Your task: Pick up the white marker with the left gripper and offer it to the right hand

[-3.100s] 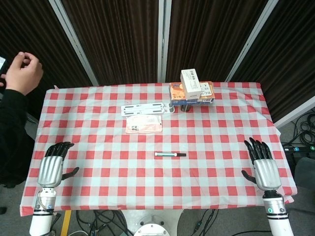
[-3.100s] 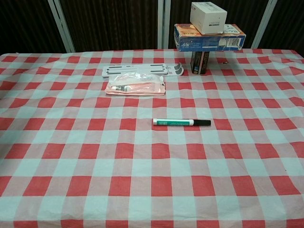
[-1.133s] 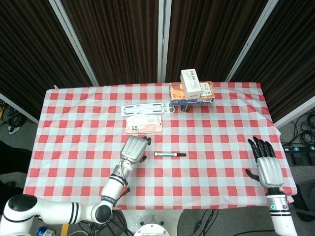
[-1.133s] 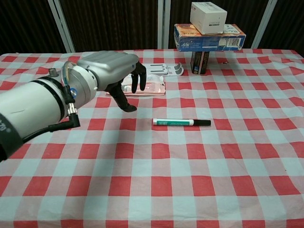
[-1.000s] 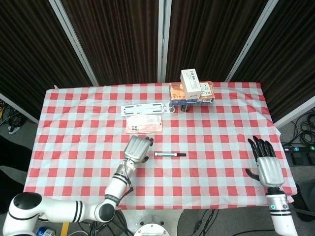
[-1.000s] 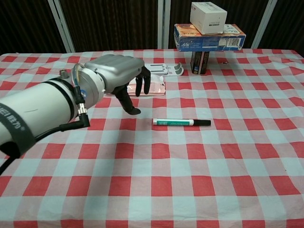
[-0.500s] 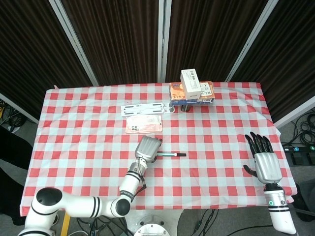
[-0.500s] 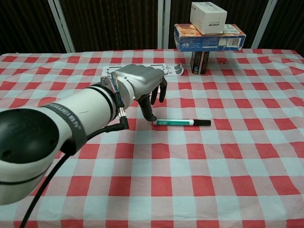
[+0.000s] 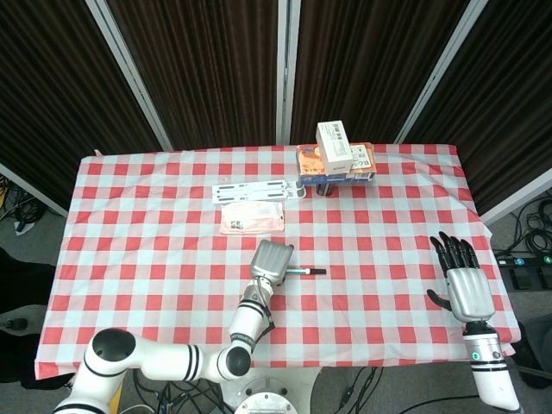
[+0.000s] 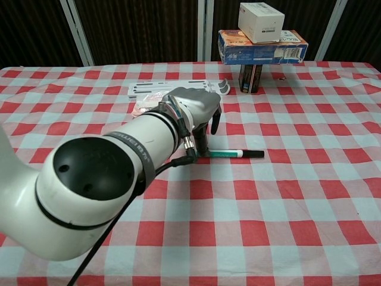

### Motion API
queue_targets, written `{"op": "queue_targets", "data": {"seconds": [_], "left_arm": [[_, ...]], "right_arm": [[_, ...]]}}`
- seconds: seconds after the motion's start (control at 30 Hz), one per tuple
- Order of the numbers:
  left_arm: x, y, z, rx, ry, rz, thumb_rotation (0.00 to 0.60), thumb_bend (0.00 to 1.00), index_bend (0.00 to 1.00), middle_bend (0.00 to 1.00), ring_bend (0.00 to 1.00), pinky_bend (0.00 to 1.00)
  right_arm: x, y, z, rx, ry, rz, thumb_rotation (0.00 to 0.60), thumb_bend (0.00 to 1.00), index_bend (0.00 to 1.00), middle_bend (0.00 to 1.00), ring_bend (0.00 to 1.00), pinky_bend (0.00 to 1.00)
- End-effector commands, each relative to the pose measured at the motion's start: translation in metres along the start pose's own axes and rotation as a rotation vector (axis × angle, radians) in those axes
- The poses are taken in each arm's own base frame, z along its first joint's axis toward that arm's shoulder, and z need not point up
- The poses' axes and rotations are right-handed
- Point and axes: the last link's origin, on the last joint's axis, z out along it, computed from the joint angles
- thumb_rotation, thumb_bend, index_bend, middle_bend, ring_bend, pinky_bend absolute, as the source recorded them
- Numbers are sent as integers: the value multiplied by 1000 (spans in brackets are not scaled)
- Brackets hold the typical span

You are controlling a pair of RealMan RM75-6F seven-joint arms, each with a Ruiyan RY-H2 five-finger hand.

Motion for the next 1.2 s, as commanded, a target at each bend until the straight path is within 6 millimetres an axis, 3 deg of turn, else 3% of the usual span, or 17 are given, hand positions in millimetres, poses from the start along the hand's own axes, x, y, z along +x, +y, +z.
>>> {"op": "queue_targets", "data": {"seconds": [0.03,0.27,0.8,1.2], "left_arm": [[-4,1,1,2,-4,17,600,212,440,487,972,982],[-16,0,2,9,-32,37,600,211,452,495,972,983],[-21,-1,8,15,-28,61,600,217,469,514,980,990],[-27,-2,10,28,-30,76,600,276,498,539,989,991]], "right_arm": [[0,0,0,0,-1,2,600,26,0,9,0,0],[-3,0,2,0,-10,6,600,26,0,9,0,0],[-7,3,2,-6,-15,-3,600,26,0,9,0,0],[-9,5,3,-11,-23,3,600,26,0,9,0,0]]}}
